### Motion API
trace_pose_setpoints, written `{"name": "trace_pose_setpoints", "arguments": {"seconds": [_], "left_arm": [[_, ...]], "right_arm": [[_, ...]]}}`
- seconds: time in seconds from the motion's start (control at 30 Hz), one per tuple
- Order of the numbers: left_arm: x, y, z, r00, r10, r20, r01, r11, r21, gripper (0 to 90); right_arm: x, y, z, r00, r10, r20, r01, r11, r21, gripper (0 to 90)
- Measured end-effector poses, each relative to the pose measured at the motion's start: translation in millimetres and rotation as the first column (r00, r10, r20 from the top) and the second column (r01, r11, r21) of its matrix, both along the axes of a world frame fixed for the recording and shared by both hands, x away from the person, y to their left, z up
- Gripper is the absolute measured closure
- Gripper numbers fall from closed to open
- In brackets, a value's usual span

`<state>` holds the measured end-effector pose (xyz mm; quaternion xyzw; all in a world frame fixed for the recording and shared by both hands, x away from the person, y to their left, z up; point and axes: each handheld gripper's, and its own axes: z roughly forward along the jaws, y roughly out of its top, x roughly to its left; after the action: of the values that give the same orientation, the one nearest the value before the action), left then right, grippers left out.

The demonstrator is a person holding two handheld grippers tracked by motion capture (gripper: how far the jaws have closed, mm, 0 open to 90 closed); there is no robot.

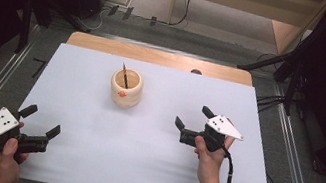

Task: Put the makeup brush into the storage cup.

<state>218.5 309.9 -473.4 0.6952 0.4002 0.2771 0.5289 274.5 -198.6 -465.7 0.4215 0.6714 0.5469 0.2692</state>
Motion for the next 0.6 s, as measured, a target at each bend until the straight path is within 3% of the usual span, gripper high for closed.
{"name": "trace_pose_setpoints", "arguments": {"seconds": [0.6], "left_arm": [[-0.1, -2.0, -1.0, 1.0000, -0.001, -0.002, 0.001, 1.0000, 0.004, 0.0]], "right_arm": [[-23.3, -29.0, -11.2, 0.9994, -0.033, -0.004, 0.033, 0.999, 0.015, 0.0]]}}
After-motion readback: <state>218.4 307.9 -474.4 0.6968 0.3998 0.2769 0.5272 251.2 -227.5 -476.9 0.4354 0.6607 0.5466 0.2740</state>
